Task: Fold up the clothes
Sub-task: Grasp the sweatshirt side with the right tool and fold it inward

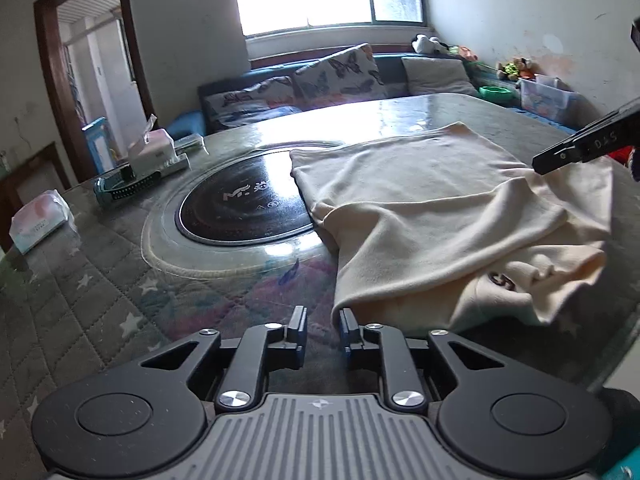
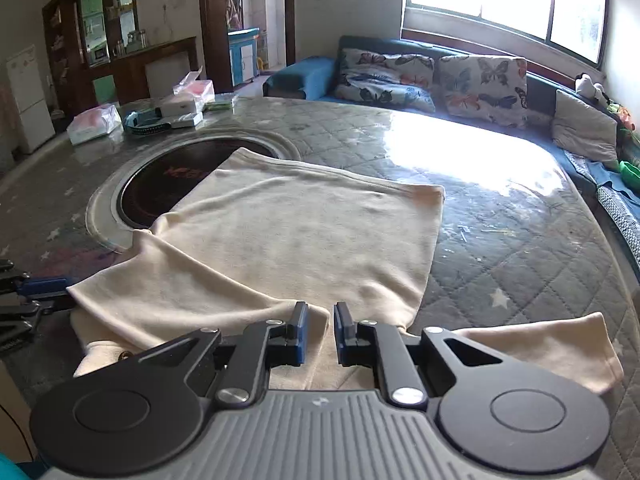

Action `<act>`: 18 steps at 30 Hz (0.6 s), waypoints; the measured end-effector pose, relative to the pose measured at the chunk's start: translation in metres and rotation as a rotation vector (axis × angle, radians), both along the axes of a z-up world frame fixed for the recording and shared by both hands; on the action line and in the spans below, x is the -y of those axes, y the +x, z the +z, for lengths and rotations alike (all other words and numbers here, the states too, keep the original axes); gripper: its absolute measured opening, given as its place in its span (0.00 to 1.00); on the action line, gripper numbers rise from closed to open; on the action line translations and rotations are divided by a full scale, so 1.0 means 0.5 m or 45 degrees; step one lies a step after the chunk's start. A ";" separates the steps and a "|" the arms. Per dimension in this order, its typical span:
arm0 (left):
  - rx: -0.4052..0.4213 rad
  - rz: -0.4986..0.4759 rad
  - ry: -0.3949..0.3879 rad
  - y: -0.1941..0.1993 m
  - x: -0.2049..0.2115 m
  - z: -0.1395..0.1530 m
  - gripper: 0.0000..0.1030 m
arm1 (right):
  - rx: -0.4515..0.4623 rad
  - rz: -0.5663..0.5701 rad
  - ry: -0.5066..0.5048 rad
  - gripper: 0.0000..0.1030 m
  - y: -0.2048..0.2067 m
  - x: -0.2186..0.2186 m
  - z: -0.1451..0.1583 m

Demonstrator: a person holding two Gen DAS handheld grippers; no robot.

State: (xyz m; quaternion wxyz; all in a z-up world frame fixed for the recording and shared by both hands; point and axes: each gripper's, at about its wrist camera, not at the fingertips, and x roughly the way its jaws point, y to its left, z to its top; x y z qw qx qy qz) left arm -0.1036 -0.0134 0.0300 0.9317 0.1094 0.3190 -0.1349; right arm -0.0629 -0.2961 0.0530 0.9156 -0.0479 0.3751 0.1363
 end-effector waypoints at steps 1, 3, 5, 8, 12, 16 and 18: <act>-0.004 -0.003 -0.012 0.000 -0.005 0.008 0.20 | 0.012 0.022 0.012 0.12 -0.009 0.001 -0.001; -0.006 -0.011 -0.043 0.007 -0.009 0.025 0.20 | 0.036 0.062 0.020 0.12 -0.020 -0.004 -0.001; 0.003 -0.020 -0.069 0.021 0.002 0.037 0.18 | 0.048 0.087 0.022 0.12 -0.024 -0.010 -0.003; -0.005 -0.062 -0.133 0.056 0.030 0.046 0.17 | 0.039 0.102 0.036 0.12 -0.024 -0.017 -0.013; -0.023 -0.103 -0.163 0.110 0.077 0.033 0.17 | 0.018 0.108 0.054 0.12 -0.019 -0.022 -0.030; -0.043 -0.058 -0.124 0.146 0.088 0.011 0.15 | 0.011 0.109 0.033 0.12 -0.017 -0.025 -0.043; -0.047 -0.011 -0.063 0.151 0.078 -0.004 0.15 | -0.006 0.110 0.031 0.12 -0.016 -0.022 -0.050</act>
